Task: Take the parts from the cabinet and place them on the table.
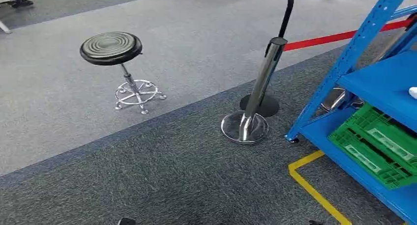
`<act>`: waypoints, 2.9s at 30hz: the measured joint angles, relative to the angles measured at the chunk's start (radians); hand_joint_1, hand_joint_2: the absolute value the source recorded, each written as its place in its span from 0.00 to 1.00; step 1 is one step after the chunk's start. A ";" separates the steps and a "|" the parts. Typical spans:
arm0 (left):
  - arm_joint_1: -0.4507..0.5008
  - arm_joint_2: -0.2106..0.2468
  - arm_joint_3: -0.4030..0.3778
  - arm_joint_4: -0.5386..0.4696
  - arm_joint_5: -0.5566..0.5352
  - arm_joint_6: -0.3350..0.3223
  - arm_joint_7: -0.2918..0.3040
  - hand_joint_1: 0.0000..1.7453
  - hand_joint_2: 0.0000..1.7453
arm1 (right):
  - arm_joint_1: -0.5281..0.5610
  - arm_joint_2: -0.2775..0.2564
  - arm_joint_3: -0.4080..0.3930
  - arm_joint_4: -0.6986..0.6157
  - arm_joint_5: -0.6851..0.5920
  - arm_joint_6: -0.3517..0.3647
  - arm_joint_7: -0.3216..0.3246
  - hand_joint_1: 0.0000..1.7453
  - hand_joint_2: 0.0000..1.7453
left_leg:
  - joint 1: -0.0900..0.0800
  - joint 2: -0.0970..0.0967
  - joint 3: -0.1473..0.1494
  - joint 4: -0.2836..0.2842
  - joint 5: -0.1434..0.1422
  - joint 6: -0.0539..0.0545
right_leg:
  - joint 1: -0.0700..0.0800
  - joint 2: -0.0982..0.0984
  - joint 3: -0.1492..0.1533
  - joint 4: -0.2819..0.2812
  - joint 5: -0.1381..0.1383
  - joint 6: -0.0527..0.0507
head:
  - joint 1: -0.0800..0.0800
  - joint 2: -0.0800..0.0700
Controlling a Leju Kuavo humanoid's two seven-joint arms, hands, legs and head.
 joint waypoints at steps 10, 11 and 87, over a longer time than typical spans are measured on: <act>0.000 -0.002 0.001 0.000 0.000 -0.002 0.000 0.00 0.00 | -0.001 0.000 0.000 0.000 0.001 0.001 0.001 0.00 0.00 | 0.001 0.001 0.065 -0.162 0.042 0.044 | -0.001 -0.023 -0.106 0.184 -0.099 0.045 | 0.013 0.000; 0.000 -0.002 0.002 0.000 0.000 -0.002 0.000 0.00 0.00 | -0.001 0.000 0.000 0.000 0.001 0.001 0.001 0.00 0.00 | -0.001 0.012 0.064 -0.162 0.041 0.046 | -0.001 -0.025 -0.142 0.258 -0.128 0.048 | 0.013 0.000; -0.001 0.003 0.013 0.000 0.003 -0.050 -0.020 0.00 0.00 | -0.006 -0.005 0.000 0.000 0.019 0.013 0.003 0.00 0.00 | -0.004 0.008 -0.011 0.067 -0.114 -0.010 | 0.005 -0.035 -0.006 -0.013 0.012 -0.001 | 0.027 0.000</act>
